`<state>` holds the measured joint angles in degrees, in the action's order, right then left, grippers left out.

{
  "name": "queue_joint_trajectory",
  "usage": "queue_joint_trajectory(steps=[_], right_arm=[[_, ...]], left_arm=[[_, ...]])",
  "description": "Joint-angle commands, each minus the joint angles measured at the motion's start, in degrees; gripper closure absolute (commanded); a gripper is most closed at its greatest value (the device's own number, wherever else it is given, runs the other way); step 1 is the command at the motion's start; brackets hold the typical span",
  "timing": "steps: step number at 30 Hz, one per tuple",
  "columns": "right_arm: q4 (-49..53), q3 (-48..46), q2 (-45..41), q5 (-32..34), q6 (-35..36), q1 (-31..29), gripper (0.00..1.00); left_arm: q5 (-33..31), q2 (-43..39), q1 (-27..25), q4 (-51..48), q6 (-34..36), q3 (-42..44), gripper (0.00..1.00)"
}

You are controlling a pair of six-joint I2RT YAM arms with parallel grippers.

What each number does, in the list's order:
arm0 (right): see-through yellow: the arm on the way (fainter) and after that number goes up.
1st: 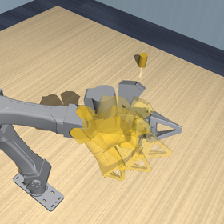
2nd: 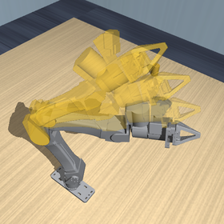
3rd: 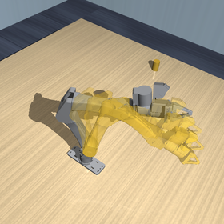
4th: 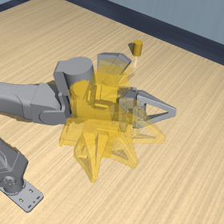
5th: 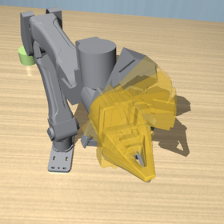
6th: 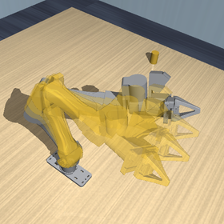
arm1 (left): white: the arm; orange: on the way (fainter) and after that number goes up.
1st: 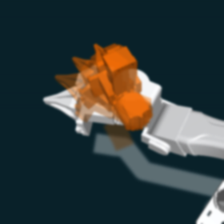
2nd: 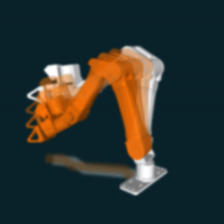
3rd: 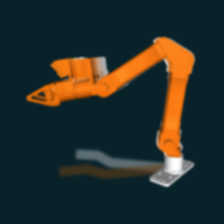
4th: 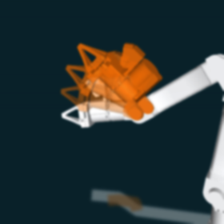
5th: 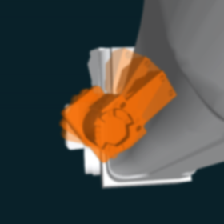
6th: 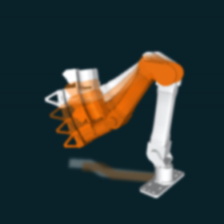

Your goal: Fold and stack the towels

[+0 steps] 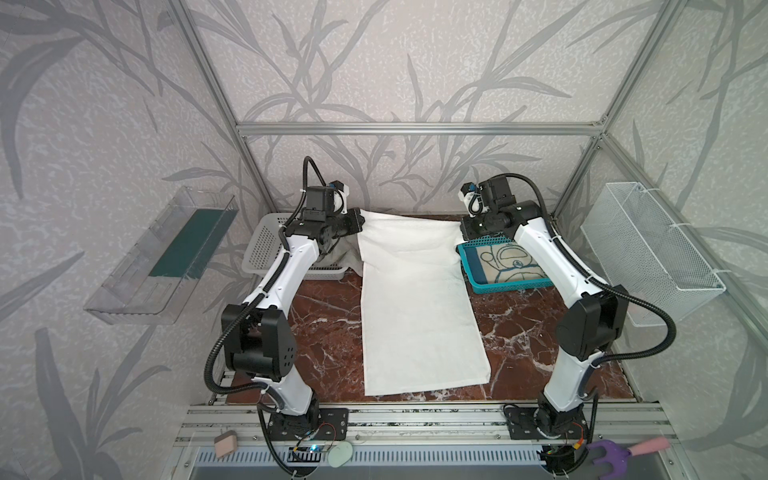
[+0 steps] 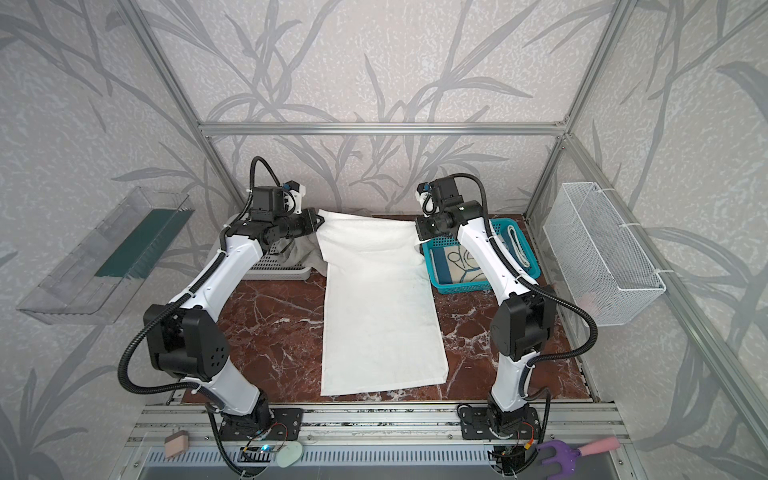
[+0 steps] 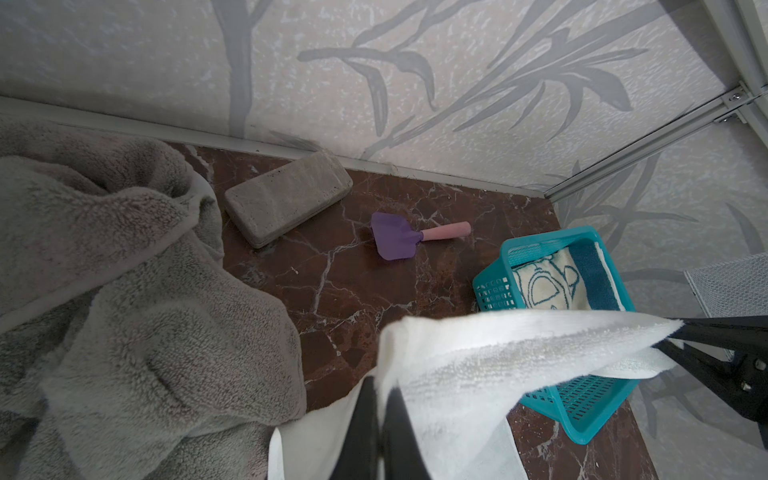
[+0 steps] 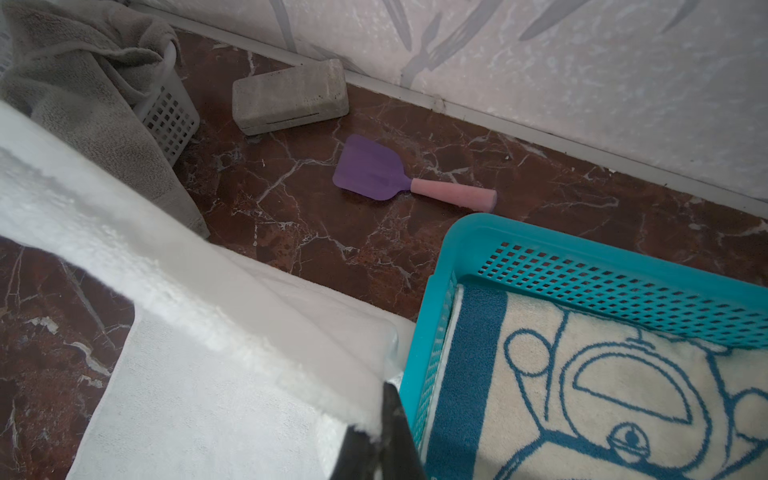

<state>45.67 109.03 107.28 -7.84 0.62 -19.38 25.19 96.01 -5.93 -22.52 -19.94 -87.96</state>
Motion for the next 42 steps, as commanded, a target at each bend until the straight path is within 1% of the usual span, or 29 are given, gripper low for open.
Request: queue_joint_trajectory(steps=[1,5,9,12,16,19,21,23,28,30,32,34,36,39,42], right_arm=[[4.4,0.9,-0.5,-3.5,2.7,0.4,1.0],[6.3,-5.0,-3.7,-6.2,5.2,0.4,1.0],[7.5,-14.4,-9.1,-4.6,7.0,0.4,1.0],[6.2,-22.3,-13.8,-3.8,7.3,0.4,1.0],[4.9,-30.7,-16.5,-4.7,6.0,0.4,1.0],[5.6,-34.5,-16.9,-5.2,5.1,0.3,1.0],[5.8,-36.1,-17.4,-5.1,4.6,0.2,1.0],[5.9,-36.7,-18.4,-4.8,4.1,0.1,1.0],[7.4,-34.2,-22.1,-2.7,4.0,0.1,1.0],[8.5,-33.1,-23.3,-1.7,3.9,0.1,1.0],[9.4,-32.5,-24.3,-1.2,3.4,0.1,1.0],[10.3,-32.7,-25.1,-1.9,2.9,0.1,1.0],[10.7,-34.1,-25.5,-3.4,2.1,0.0,1.0],[10.5,-38.7,-25.5,-5.8,0.9,-0.4,1.0],[10.2,-43.2,-24.2,-5.2,0.2,-0.7,1.0]], left_arm=[[0.8,-1.7,0.7,-0.1,1.4,3.4,1.0],[1.3,-6.5,0.6,1.6,0.3,13.8,1.0],[1.9,-14.1,0.0,4.5,-2.7,27.9,1.0],[1.5,-18.7,-0.5,6.4,-4.0,37.6,1.0],[1.4,-22.6,-0.5,8.0,-6.0,45.8,1.0],[1.7,-24.8,-0.5,8.4,-6.9,47.3,1.0],[1.3,-25.8,-0.5,6.5,-6.2,45.9,1.0],[0.5,-26.6,-0.5,3.2,-4.1,42.6,1.0],[-1.5,-26.3,-0.4,-7.3,2.6,28.4,1.0],[-1.3,-26.6,-0.5,-9.4,3.3,24.9,1.0],[-0.6,-27.6,-0.6,-9.7,2.8,24.2,1.0],[0.0,-29.2,-1.1,-9.4,1.5,26.1,1.0],[-0.1,-30.8,-1.7,-9.0,0.1,30.0,1.0],[-0.4,-33.1,-2.9,-7.2,-3.6,38.7,1.0],[0.1,-34.8,-5.0,-3.1,-7.8,47.9,1.0]])
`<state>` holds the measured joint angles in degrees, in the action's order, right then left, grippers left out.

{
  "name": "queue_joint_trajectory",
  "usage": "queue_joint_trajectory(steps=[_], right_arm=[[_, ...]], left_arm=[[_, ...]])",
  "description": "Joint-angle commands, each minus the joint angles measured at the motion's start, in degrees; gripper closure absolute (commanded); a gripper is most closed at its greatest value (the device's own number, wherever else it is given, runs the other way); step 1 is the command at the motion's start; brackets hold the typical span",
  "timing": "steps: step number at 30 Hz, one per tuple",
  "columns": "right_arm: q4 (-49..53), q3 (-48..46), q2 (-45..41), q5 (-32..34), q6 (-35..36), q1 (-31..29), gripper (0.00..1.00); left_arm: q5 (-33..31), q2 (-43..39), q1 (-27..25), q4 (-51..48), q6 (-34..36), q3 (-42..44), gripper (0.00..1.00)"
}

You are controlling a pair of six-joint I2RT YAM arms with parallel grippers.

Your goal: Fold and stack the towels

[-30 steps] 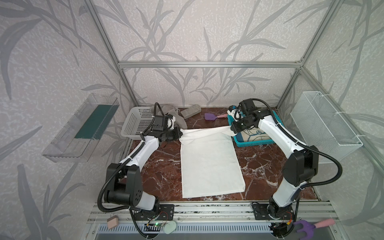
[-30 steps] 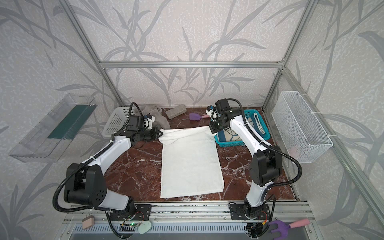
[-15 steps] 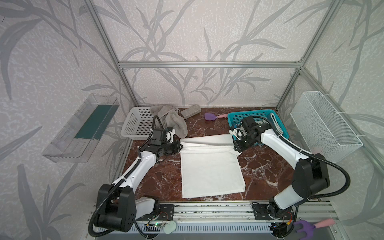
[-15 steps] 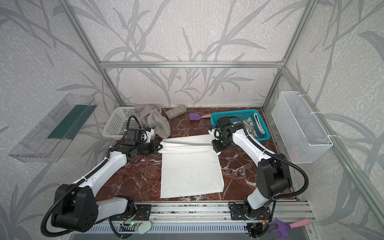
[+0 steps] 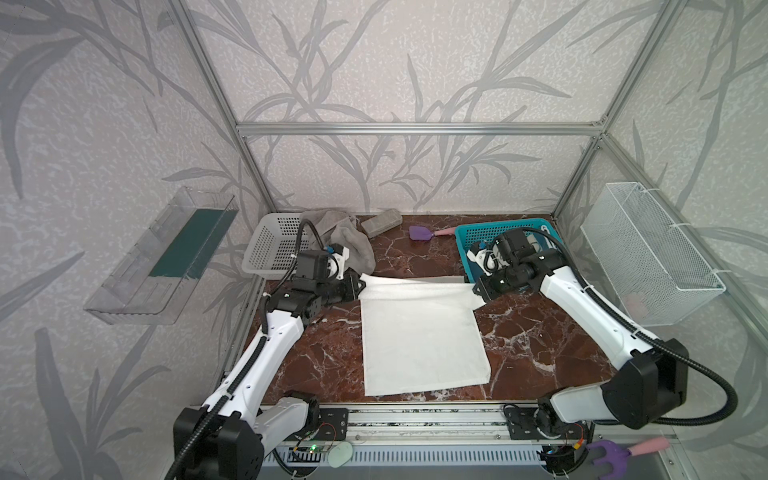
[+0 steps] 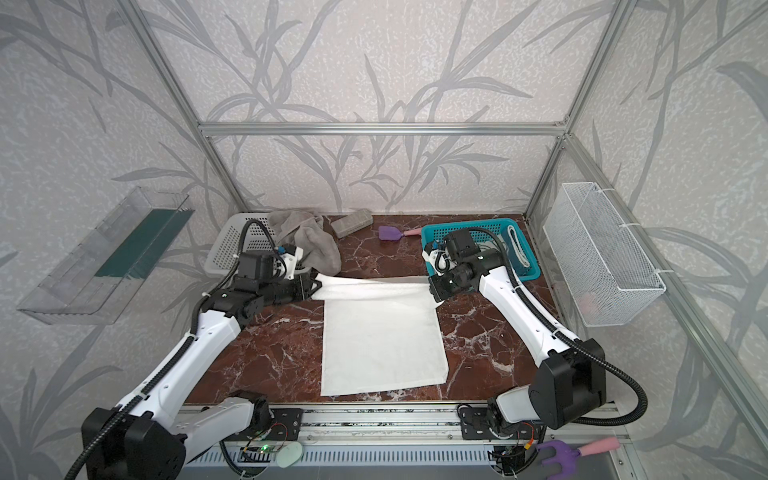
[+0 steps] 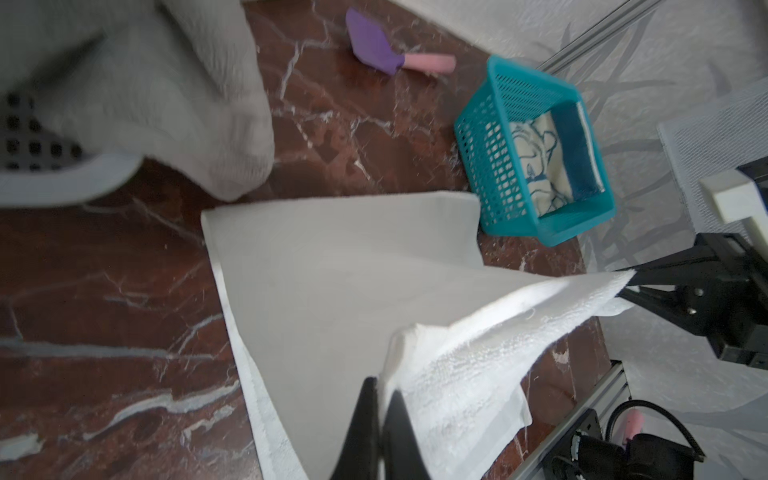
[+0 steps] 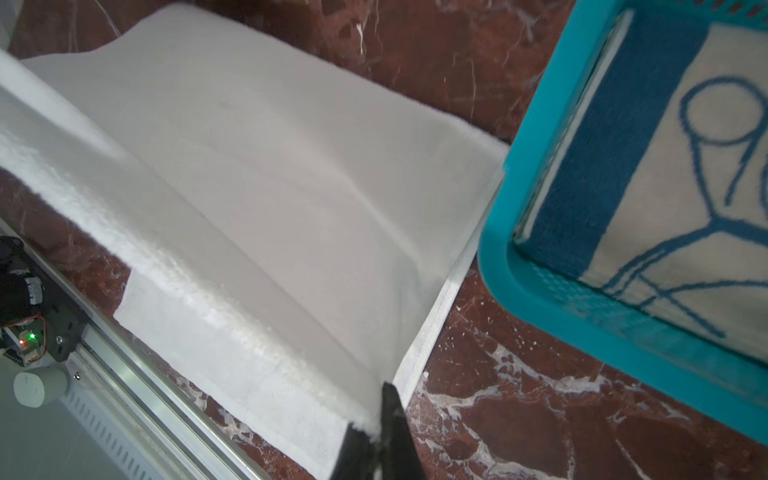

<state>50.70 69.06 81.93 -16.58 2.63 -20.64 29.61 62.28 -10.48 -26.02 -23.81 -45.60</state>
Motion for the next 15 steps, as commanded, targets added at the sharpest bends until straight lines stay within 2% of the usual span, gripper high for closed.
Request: queue_joint_trajectory(steps=[1,7,11,15], right_arm=[[5.7,-4.0,2.0,4.2,-1.8,0.6,1.0],[5.3,-5.5,7.2,6.0,-1.8,-2.3,1.0],[2.5,-5.6,11.4,4.7,-2.7,-5.6,1.0],[-1.2,-5.3,18.1,3.6,-3.8,-7.3,1.0]], left_arm=[[-5.1,-1.4,-1.6,1.0,-5.0,8.3,1.0],[-5.0,1.4,-4.7,7.2,-10.1,18.6,1.0],[-5.9,7.1,-4.7,10.2,-10.8,19.4,1.0],[-5.1,16.5,-4.7,13.8,-10.7,16.8,1.0]])
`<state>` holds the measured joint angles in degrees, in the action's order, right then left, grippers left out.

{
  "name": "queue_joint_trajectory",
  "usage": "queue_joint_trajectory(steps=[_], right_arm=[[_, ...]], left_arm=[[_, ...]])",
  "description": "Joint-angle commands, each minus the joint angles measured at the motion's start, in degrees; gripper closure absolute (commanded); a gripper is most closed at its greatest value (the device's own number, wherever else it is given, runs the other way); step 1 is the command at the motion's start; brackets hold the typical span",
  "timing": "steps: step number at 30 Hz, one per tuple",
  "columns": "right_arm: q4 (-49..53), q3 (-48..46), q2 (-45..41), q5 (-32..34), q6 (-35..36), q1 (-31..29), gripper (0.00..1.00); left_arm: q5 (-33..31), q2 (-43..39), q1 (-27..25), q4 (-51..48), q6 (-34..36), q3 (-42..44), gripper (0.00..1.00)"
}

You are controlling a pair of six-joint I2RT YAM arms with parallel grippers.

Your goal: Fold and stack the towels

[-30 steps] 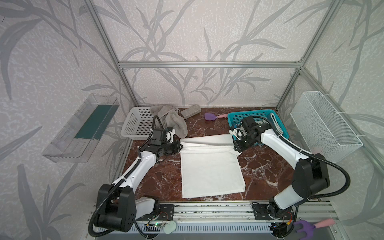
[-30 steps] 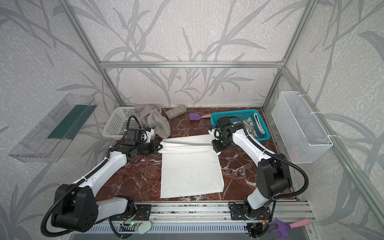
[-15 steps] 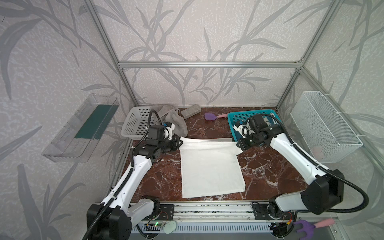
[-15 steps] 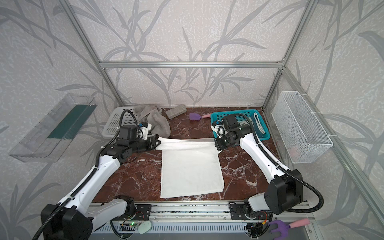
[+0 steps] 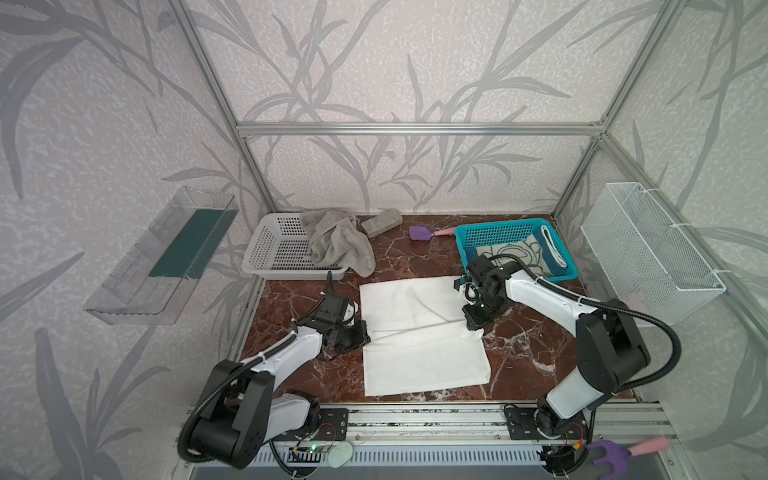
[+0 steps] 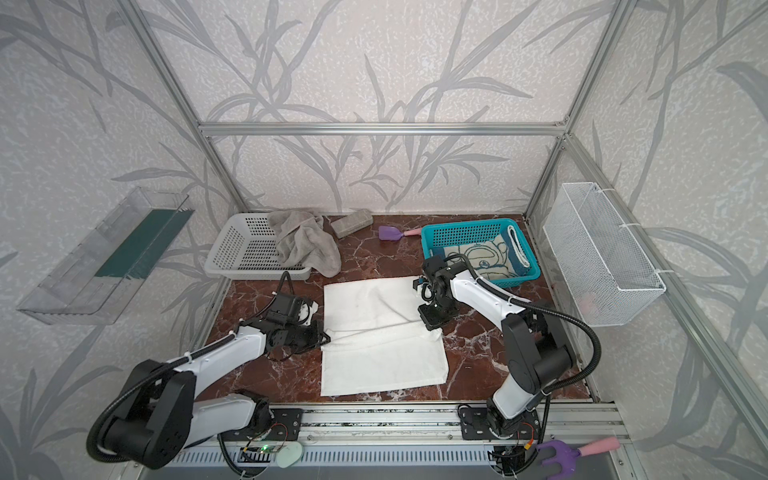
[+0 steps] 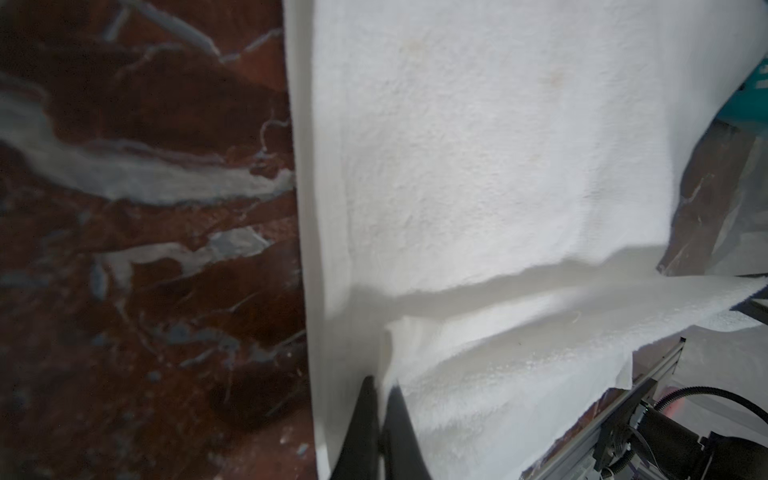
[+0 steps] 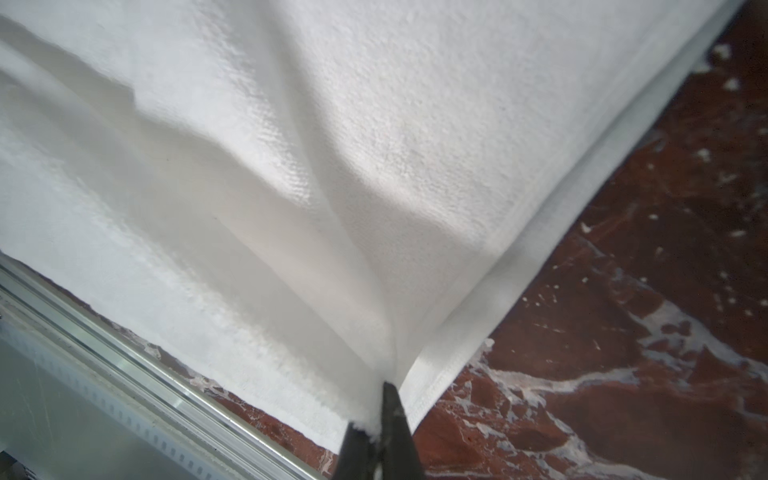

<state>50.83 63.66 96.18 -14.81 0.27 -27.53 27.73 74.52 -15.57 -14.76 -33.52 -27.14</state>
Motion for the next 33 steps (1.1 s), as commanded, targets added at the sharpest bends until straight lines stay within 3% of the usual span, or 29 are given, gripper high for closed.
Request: queue_joint_trajectory(steps=[1,12,18,26,33], right_arm=[[-2.0,0.6,5.4,2.1,-1.4,-0.6,1.0],[1.3,13.0,17.0,18.0,1.6,1.6,1.0],[0.2,17.7,17.6,21.3,3.9,4.3,1.0],[0.6,18.7,12.8,23.2,9.6,4.5,1.0],[-0.9,9.4,0.6,21.8,9.6,0.0,1.0]], left_arm=[[-3.0,6.8,0.3,3.3,-0.9,-2.8,1.0],[-8.3,23.3,0.6,-2.1,6.0,-21.1,1.0],[-9.1,28.1,0.9,-4.3,7.6,-28.0,1.0],[-11.0,22.1,1.5,-7.1,10.2,-28.4,1.0],[-9.4,12.9,2.8,-8.4,11.2,-26.2,1.0]])
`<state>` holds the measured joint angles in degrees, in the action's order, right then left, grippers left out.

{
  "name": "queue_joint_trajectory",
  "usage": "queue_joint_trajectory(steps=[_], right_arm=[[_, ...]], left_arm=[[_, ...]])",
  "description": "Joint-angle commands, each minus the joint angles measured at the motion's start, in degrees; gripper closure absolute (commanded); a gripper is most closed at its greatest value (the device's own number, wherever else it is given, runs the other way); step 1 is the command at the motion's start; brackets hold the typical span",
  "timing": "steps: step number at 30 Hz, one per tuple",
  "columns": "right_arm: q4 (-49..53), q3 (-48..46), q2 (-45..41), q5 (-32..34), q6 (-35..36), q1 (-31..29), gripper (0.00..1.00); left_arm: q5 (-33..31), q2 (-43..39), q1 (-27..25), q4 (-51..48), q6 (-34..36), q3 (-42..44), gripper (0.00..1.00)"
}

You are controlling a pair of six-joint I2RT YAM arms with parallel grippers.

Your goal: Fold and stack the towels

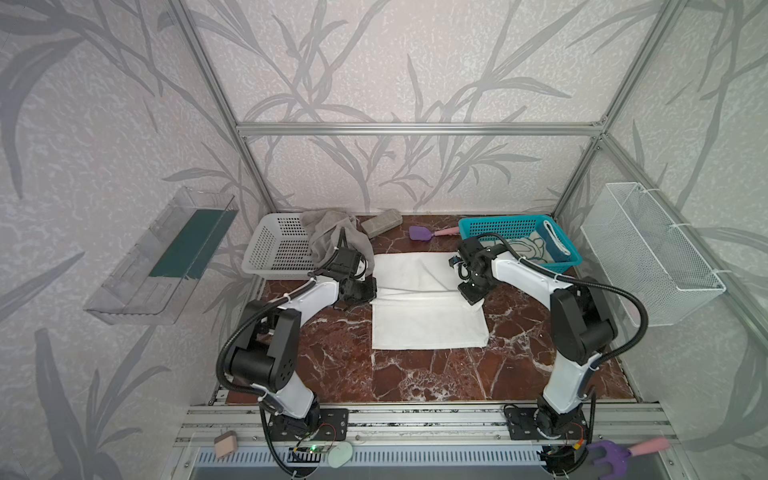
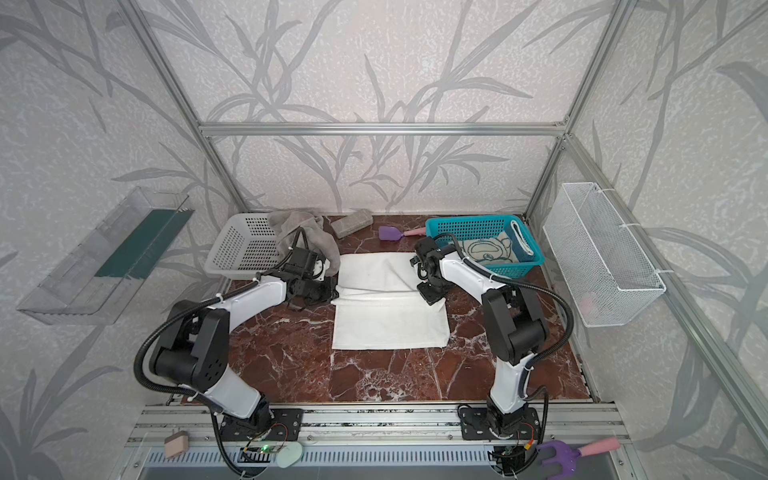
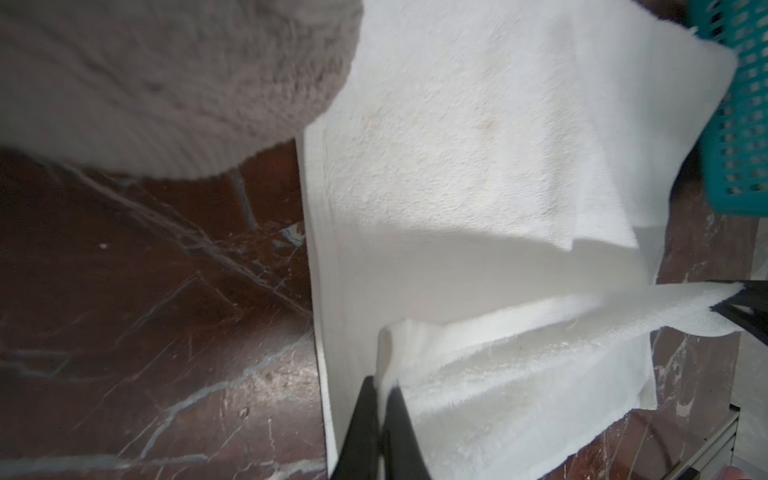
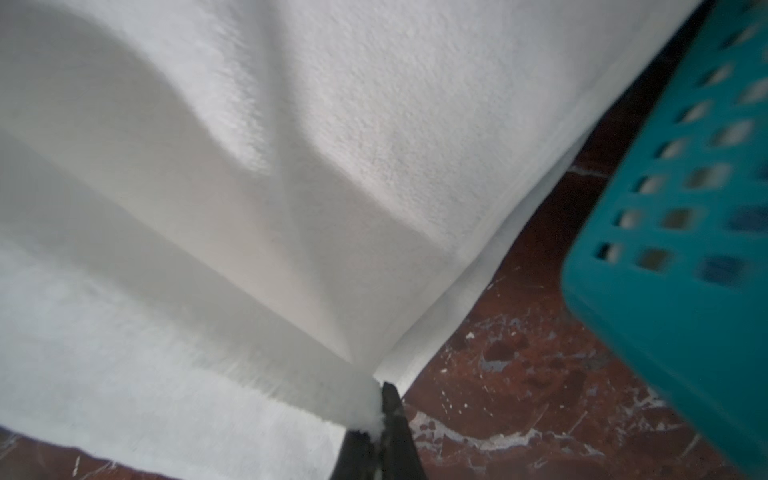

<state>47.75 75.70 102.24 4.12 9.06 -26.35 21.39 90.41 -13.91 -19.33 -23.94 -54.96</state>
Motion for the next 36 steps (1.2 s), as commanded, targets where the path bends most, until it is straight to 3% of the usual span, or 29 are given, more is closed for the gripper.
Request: queue_joint_trajectory(steps=[1,7,11,16,23,29,36], right_arm=[[1.9,-4.4,-7.3,3.4,0.5,-2.1,1.0],[-1.1,-13.0,-10.8,1.8,-2.1,-4.7,1.0],[-2.7,-14.1,-6.8,1.7,-3.8,-6.7,1.0],[-1.3,-12.7,0.4,4.2,-6.8,-13.5,1.0],[-1.8,-12.0,2.2,3.2,-10.3,-18.8,1.0],[4.7,-6.5,0.3,12.1,-4.7,-17.5,1.0],[11.2,-3.5,-8.3,14.8,0.0,-14.2,1.0]], left_arm=[[-2.9,-4.3,1.2,-4.1,1.6,2.6,1.0],[-1.1,-9.8,0.5,0.1,-1.7,12.7,1.0],[0.6,-9.0,-3.0,6.5,-5.8,18.8,1.0],[-3.5,-7.9,-5.5,3.4,-8.2,21.0,1.0],[-15.9,-12.0,-3.3,-9.5,-7.3,18.8,1.0],[-11.3,-16.8,-2.7,-12.2,-4.1,13.9,1.0],[-12.8,-24.1,-3.7,-20.3,-5.0,11.0,1.0]])
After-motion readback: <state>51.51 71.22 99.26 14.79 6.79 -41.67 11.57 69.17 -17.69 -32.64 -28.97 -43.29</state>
